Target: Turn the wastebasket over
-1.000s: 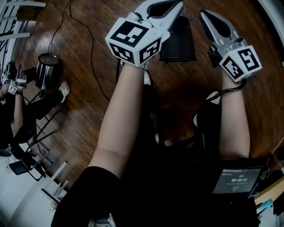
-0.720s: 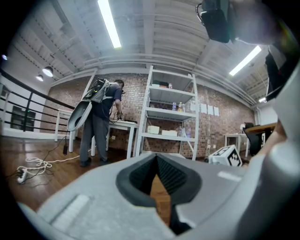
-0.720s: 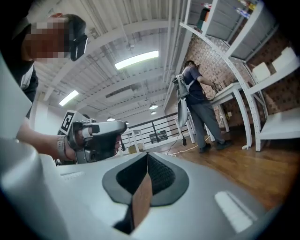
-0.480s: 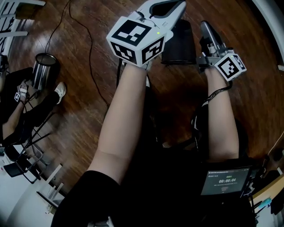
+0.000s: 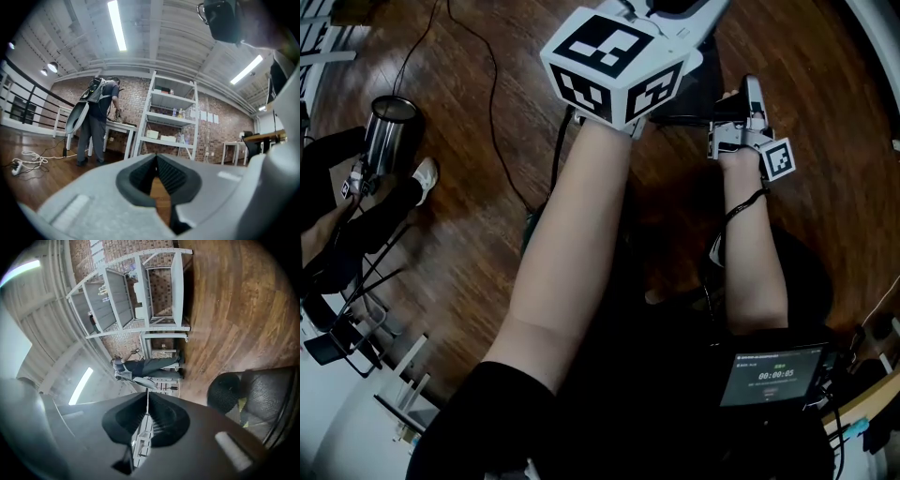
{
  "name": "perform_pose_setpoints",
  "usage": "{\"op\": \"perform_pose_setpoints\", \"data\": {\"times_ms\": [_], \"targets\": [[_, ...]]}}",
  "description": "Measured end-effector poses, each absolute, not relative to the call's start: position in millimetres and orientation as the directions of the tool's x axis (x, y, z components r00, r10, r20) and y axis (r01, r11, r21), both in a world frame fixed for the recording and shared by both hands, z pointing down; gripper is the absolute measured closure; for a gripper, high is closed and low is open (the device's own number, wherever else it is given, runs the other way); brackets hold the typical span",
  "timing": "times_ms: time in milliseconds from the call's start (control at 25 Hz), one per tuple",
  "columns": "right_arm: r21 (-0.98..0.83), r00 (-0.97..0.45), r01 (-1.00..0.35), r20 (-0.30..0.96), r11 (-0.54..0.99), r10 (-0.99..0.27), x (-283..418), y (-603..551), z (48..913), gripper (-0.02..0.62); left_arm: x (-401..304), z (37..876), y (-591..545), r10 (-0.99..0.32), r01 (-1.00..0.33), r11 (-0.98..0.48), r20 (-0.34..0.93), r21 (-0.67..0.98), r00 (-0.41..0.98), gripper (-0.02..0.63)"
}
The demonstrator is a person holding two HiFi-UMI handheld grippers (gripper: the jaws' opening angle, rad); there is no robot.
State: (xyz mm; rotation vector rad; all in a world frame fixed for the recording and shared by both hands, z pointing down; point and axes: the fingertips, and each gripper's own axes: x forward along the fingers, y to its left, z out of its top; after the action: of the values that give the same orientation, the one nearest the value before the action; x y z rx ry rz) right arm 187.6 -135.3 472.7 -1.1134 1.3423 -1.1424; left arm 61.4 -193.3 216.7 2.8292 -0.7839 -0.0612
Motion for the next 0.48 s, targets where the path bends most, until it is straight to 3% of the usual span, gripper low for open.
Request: {"op": "perform_pose_setpoints", "data": {"times_ms": [160,480], "targets": [[-0.996,-0.072,-0.040,-0.083,0.086,-0.994,177,-108,499,0.573,66,213,-191,-0.504,-0.496,-0.843,0.015,0.206,0.863,0.603],[-1.000,-0.128,-0.027,0.017,-0.014,-0.992,142,-41,556,0.483,75,206,-184,-0.487,-0.478,-0.853,0.011,0.210,0.874,0.603]]}}
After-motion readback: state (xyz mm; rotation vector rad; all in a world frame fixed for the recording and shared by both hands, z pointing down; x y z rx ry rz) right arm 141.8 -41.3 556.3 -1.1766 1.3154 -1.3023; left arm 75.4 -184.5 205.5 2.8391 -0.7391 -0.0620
